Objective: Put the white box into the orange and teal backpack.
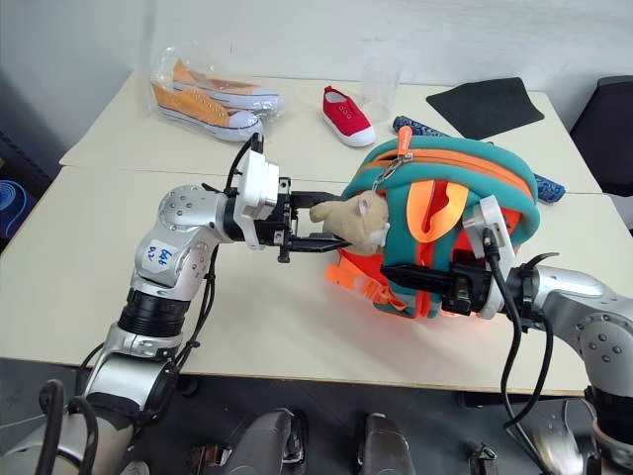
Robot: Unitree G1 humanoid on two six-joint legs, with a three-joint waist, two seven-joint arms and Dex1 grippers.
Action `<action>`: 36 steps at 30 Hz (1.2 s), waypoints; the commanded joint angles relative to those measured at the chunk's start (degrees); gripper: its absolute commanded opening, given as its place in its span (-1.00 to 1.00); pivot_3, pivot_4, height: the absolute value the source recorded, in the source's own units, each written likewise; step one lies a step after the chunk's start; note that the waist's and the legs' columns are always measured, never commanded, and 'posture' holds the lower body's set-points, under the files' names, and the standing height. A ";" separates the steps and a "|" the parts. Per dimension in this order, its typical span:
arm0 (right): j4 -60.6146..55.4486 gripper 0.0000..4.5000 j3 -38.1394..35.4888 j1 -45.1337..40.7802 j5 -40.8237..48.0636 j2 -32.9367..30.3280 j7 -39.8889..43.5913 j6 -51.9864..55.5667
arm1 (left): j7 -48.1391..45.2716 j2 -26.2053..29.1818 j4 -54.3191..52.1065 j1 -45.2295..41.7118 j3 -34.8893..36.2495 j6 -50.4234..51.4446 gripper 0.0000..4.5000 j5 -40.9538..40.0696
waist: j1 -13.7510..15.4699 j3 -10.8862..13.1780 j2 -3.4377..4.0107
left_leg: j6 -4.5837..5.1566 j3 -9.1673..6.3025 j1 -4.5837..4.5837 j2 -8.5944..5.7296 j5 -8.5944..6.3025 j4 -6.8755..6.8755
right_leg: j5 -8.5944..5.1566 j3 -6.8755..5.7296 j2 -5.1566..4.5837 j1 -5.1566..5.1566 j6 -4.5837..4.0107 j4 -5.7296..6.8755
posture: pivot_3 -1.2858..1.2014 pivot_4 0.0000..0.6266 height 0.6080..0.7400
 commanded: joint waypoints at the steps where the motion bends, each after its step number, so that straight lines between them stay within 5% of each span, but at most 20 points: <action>1: -1.93 -1.00 -1.90 2.02 1.34 -0.61 -0.33 0.54 | 1.95 1.98 2.36 -2.91 3.60 0.79 -0.51 -1.29 | 0.00 0.00 0.00 | 0.00 -0.01 0.00 0.00 0.00 0.00 | 0.00 0.00 0.00 0.00 0.00 0.00 | 0.03 -0.52 1.00; 9: -3.29 -1.00 -6.84 6.55 4.95 -1.43 -2.66 1.53 | 5.15 7.47 15.18 -10.55 12.17 4.89 -0.56 -5.09 | 0.03 0.00 0.00 | 0.01 -0.01 -0.02 0.00 0.00 0.00 | 0.00 -0.03 0.00 -0.01 0.00 0.00 | 0.03 -0.52 1.00; 16: -3.73 -1.00 -9.28 6.66 11.32 0.97 -9.47 1.11 | 12.04 6.74 26.26 -10.62 9.83 2.88 -0.56 1.40 | 0.04 0.00 -0.01 | 0.01 -0.01 -0.03 -0.01 -0.01 -0.01 | 0.00 -0.04 0.01 -0.02 0.01 0.02 | 0.03 -0.52 1.00; 22: -3.42 -1.00 -10.91 7.34 15.23 1.93 -13.71 0.17 | 9.09 6.01 32.41 -3.93 2.50 -4.51 -0.56 8.70 | -0.09 0.00 0.00 | 0.00 0.05 0.00 -0.01 0.00 -0.03 | 0.01 -0.01 0.03 -0.04 0.02 0.02 | 0.03 -0.52 1.00; 27: -2.71 -1.00 -10.97 8.39 14.81 3.28 -15.60 -1.39 | 5.13 2.25 29.75 2.41 1.82 -9.11 -0.56 6.68 | 0.09 0.00 -0.01 | 0.02 0.04 -0.02 -0.01 -0.02 -0.02 | 0.01 0.01 -0.03 -0.04 0.02 -0.01 | 0.03 -0.52 1.00; 32: -1.02 -1.00 -8.30 8.89 3.55 7.15 -13.63 -9.44 | 1.77 4.77 21.45 9.28 2.76 -7.25 -0.56 4.50 | -0.21 -0.01 0.02 | 0.00 0.03 -0.01 -0.01 -0.04 -0.05 | 0.01 0.04 -0.03 -0.05 0.02 -0.02 | 0.03 -0.52 1.00; 36: -3.09 -0.43 -6.56 12.70 -5.23 5.96 -7.76 -14.83 | 1.26 9.42 16.48 12.24 8.71 -2.68 -0.04 -0.89 | -0.32 -0.02 0.03 | -0.03 0.03 0.00 0.01 -0.02 -0.10 | 0.01 0.03 -0.01 -0.09 0.01 0.01 | 0.03 -0.52 1.00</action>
